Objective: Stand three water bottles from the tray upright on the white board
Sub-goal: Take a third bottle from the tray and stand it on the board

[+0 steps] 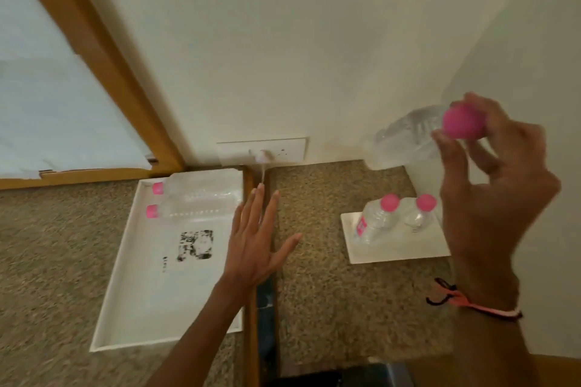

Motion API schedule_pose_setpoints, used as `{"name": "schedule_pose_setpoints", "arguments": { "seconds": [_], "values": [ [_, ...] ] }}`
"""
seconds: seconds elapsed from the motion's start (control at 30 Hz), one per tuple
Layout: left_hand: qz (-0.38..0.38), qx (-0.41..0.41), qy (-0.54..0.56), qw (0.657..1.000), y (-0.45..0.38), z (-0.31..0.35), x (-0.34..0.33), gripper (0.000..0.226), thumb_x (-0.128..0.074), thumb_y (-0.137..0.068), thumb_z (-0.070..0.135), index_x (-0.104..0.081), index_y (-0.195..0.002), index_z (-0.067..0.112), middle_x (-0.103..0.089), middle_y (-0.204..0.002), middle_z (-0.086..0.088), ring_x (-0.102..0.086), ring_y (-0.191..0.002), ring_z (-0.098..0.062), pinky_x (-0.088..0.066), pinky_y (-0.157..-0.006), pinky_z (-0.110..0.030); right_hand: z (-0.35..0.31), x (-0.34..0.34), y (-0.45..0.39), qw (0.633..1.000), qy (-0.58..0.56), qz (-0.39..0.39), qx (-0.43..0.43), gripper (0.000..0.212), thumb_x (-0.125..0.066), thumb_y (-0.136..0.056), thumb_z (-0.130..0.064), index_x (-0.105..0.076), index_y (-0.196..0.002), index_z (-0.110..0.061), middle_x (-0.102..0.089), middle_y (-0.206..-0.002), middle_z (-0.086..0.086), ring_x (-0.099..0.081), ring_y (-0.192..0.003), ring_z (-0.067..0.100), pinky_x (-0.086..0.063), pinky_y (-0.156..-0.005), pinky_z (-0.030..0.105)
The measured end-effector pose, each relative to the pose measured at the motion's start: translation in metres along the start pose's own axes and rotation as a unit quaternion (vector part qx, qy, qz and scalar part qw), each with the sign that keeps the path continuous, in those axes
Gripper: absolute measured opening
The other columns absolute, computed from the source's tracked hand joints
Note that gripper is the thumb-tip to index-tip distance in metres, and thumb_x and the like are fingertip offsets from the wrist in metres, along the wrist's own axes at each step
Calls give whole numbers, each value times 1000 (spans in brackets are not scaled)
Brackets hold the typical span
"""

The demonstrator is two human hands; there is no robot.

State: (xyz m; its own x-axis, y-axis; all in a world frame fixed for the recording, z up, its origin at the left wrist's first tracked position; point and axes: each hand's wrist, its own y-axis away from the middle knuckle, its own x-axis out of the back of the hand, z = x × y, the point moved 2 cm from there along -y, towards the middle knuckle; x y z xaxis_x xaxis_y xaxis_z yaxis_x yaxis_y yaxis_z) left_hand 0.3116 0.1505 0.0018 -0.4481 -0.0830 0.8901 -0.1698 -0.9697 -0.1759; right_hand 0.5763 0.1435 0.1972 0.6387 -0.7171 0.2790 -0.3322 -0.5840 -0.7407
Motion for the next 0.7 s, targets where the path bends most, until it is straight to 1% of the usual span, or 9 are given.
{"name": "schedule_pose_setpoints", "arguments": {
  "seconds": [0.07,0.1,0.13,0.23,0.27,0.33,0.43,0.53,0.7],
  "values": [
    [-23,-2,-3,1000,-9,15,-24,92,-26,-87,80,-10,-158,23,-2,-170,-9,0,-157,-23,-11,-128,-49,32,15,-14,999,34,15,-1,36,-69,-97,-29,-65,-131,-18,-61,-111,21,-59,-101,-6,-60,-88,36],
    [-39,-2,-9,999,-15,24,-39,93,-27,-87,81,-10,-158,23,-2,-170,-9,0,-157,-24,-11,-128,-50,51,22,-20,999,46,12,-7,36,-69,-97,-29,-65,-131,-19,-62,-111,20,-59,-100,-4,-60,-89,35],
    [-55,1,-19,998,-17,28,-52,95,-27,-86,82,-11,-158,23,-2,-169,-9,1,-157,-24,-12,-128,-51,68,26,-23,998,54,0,-15,36,-69,-97,-28,-64,-131,-20,-61,-110,16,-61,-99,3,-59,-90,35],
    [-94,3,-42,995,-18,38,-88,95,-31,-85,82,-16,-158,22,-6,-169,-11,-2,-157,-28,-16,-126,-55,117,31,-17,993,71,-82,-37,38,-69,-94,-20,-63,-131,-23,-52,-107,1,-65,-96,22,-55,-93,34],
    [-107,3,-47,993,-16,40,-99,95,-32,-85,81,-17,-158,21,-8,-168,-12,-4,-156,-30,-18,-126,-57,131,30,-12,989,77,-117,-46,39,-69,-93,-18,-64,-131,-22,-52,-107,2,-66,-96,26,-54,-93,34],
    [-128,5,-49,991,-10,41,-119,95,-34,-85,81,-20,-157,21,-12,-168,-14,-7,-156,-32,-19,-125,-59,158,28,1,977,89,-182,-64,40,-70,-91,-14,-65,-130,-17,-58,-106,12,-68,-95,31,-55,-91,38],
    [-141,1,-58,988,0,43,-142,97,-33,-85,83,-20,-157,19,-12,-168,-13,-9,-156,-32,-16,-125,-57,188,25,24,962,93,-241,-93,42,-73,-88,-6,-66,-129,-12,-60,-104,16,-69,-93,35,-58,-88,46],
    [-146,-7,-75,986,3,45,-158,101,-34,-83,84,-17,-158,19,-13,-168,-14,-7,-156,-33,-12,-126,-59,209,26,43,953,84,-266,-122,43,-75,-87,-4,-67,-128,-12,-60,-103,14,-69,-95,34,-58,-89,49],
    [-138,-23,-93,986,4,45,-167,99,-35,-84,83,-16,-158,21,-15,-168,-16,-6,-156,-35,-13,-123,-64,219,30,52,955,53,-256,-139,42,-75,-86,-9,-67,-127,-15,-62,-104,10,-69,-97,28,-59,-90,45]
  ]
}}
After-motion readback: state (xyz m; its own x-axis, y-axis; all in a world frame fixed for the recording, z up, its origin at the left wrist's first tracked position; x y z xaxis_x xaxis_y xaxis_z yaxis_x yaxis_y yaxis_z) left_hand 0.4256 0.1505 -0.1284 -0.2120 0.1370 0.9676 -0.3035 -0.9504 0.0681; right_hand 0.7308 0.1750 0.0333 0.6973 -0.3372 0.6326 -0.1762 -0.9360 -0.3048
